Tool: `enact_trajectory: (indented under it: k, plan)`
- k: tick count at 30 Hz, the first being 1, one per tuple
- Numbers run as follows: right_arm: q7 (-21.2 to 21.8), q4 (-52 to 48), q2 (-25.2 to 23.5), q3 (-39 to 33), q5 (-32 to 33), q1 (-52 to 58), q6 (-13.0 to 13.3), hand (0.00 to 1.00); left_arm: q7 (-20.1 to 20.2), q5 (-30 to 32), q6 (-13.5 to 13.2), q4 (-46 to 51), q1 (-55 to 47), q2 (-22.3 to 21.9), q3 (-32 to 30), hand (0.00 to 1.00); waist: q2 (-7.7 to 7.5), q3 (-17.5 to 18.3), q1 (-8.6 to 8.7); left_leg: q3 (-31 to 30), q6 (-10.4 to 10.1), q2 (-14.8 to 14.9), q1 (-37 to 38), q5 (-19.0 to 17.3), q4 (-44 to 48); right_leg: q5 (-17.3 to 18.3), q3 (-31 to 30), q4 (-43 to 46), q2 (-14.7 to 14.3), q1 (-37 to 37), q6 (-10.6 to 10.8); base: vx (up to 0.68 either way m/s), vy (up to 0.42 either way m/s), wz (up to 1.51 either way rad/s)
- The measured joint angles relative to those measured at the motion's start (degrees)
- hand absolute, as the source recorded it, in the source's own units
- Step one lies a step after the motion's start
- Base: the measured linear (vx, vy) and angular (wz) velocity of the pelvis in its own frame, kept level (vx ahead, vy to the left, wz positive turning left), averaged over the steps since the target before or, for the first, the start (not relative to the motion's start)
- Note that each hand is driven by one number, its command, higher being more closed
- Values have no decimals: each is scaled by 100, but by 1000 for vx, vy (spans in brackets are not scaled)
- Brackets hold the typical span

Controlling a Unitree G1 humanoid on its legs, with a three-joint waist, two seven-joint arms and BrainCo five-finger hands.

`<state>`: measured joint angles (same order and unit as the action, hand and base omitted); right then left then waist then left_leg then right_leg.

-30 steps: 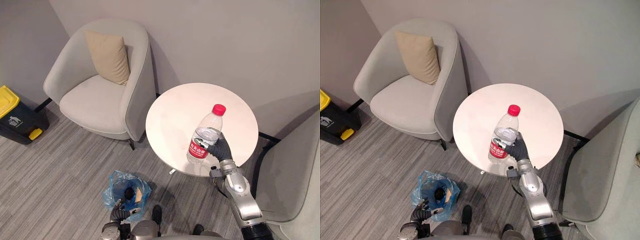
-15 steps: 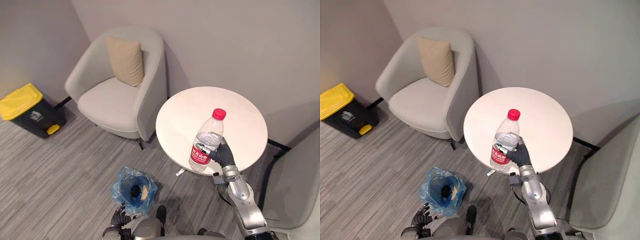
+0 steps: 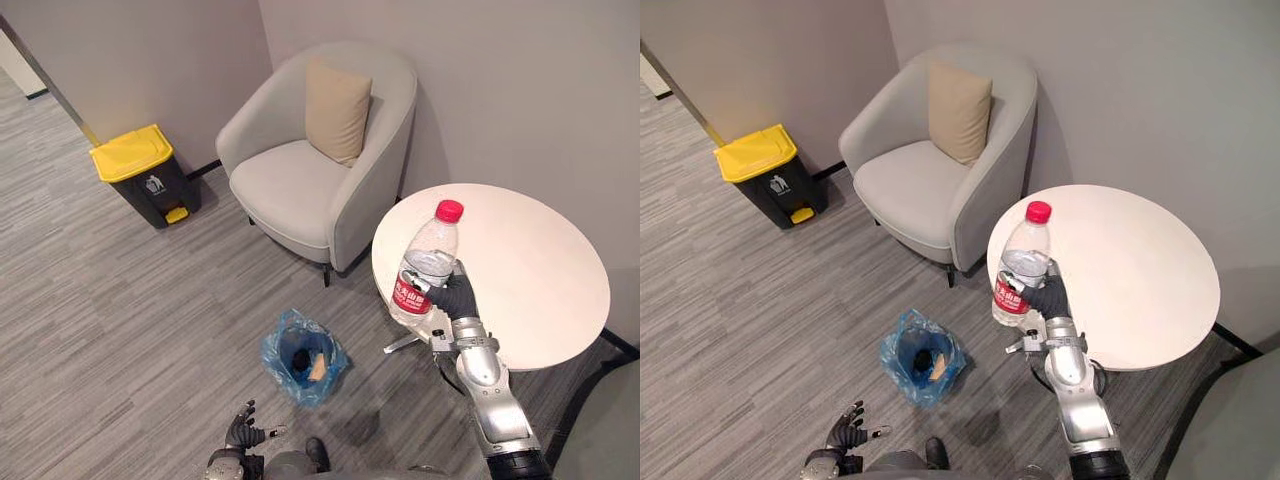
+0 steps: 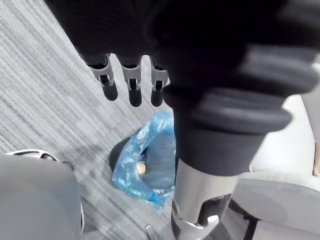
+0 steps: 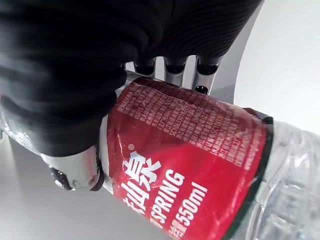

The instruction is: Gather rubbish on tea table into small bin, then transfer packed bag to large trash can.

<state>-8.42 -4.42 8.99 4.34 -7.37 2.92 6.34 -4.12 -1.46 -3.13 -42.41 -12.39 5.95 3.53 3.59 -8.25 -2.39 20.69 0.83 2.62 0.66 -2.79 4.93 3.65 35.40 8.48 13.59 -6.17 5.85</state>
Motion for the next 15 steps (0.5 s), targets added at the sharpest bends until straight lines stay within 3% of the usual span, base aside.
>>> enact_trajectory:
  k: [3,5,6,7,8,11,12,13,14,15]
  plan:
    - [4,269,3,-6,-8,-1,-31,100,3,-1,0,5,-6,5,-141,0,-92,-78,24,-47,150,-265,-9,-189,140,399,-60,890,511,243,71,-29,170,17]
    - [33,331,17,-18,-14,64,-61,100,-6,-2,5,9,-3,26,-158,0,-169,-157,73,-224,261,-398,-80,-331,293,503,-448,1508,744,433,-177,-19,109,45]
    - [72,331,16,-27,-47,115,-62,100,-9,-3,12,8,-17,48,-158,0,-149,-164,196,-455,311,-446,-75,-361,352,437,-1107,2147,769,745,-527,43,82,78]
    - [92,332,15,-32,-70,161,-61,100,-10,-3,16,12,-17,60,-157,0,-137,-189,251,-612,325,-449,-69,-368,369,557,-1519,2376,692,917,-578,113,62,112]
    - [110,331,-11,-22,-154,251,-63,100,-18,-4,16,12,-10,67,-185,0,-205,-243,323,-927,329,-439,-76,-370,376,861,-2241,2423,296,1084,-358,109,9,89]
    - [121,329,-14,-37,-181,314,-63,100,-36,-7,15,13,-4,111,-195,0,-216,-292,328,-1353,310,-426,-83,-356,406,1027,-2954,2058,-297,1327,-265,113,-63,93]
    - [120,303,-19,-106,-188,343,-63,100,-41,-8,12,12,1,138,-192,0,-260,-265,343,-1556,229,-454,-113,-322,503,962,-3116,1590,-532,1399,-247,126,-96,101]
    - [113,262,-22,-141,-190,372,-63,100,-35,-10,6,17,7,176,-194,0,-279,-262,338,-1640,216,-504,-183,-335,607,787,-3123,1348,-548,1377,-288,142,-127,113]
    - [109,206,15,-187,-203,386,-62,100,-36,-10,0,-19,64,205,-195,0,-370,-271,335,-1805,169,-607,-217,-438,822,337,-3096,1196,-521,1371,-216,172,-147,77]
    - [115,206,79,-240,-229,385,-77,100,-50,-11,16,-27,36,106,-202,0,-201,-231,274,-1919,117,-518,-244,-480,907,329,-2996,1027,-575,1227,-225,184,-143,58]
